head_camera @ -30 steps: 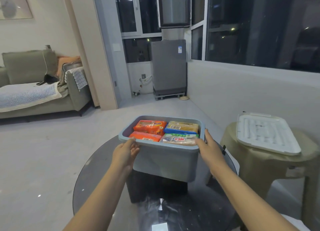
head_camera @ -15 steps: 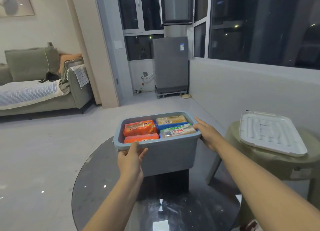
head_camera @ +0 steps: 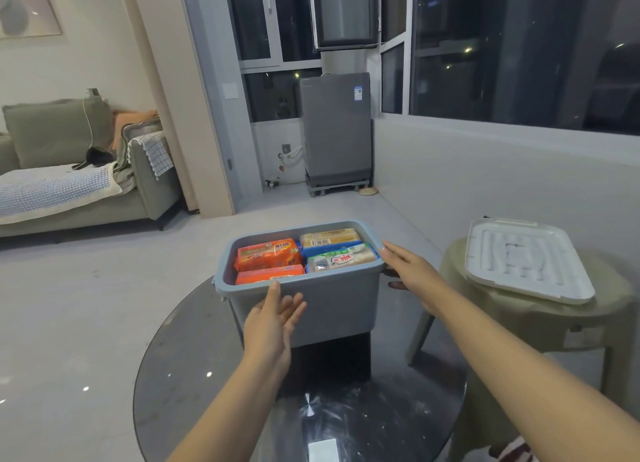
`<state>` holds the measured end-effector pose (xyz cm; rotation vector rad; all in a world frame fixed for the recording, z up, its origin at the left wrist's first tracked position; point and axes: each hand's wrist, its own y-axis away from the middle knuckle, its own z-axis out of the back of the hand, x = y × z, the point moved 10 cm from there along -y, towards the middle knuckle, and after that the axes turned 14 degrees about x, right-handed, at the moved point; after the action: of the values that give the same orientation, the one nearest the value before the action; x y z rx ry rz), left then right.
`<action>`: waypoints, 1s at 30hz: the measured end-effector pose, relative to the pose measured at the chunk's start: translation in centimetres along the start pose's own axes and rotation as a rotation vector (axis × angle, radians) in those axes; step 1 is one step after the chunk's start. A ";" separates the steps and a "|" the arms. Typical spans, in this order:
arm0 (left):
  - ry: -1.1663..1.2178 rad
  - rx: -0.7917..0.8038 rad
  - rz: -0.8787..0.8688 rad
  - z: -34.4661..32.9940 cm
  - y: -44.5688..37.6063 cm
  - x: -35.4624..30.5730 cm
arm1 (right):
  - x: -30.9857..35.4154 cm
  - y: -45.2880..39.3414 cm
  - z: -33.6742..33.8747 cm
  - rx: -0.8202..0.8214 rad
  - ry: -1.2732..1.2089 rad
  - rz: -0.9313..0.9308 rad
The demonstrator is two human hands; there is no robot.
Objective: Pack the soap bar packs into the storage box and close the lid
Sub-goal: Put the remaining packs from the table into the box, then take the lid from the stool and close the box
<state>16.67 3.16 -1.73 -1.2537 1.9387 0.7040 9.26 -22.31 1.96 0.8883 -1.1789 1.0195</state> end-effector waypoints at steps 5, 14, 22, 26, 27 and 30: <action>-0.015 0.065 0.074 -3.0 0.4 2.7 | 0.1 2.1 0.9 -0.006 0.129 0.050; -0.245 0.299 0.244 -13.3 -0.8 10.3 | -1.3 5.1 9.1 -0.288 0.425 0.017; -0.472 0.455 0.347 -21.1 -2.5 18.1 | -4.1 6.8 17.0 -0.473 0.896 -0.188; -0.528 0.441 0.365 -22.7 -4.8 21.3 | -5.6 7.0 19.0 -0.471 0.869 -0.206; -0.538 0.446 0.370 -23.2 -5.2 22.0 | -5.9 7.0 19.3 -0.471 0.857 -0.209; -0.516 0.452 0.393 -24.6 -6.2 23.9 | -6.3 7.2 20.1 -0.495 0.800 -0.188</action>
<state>9.16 -30.55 -6.52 -0.3691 1.7735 0.6480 -4.04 -39.92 -0.55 0.1462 -0.5955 0.7585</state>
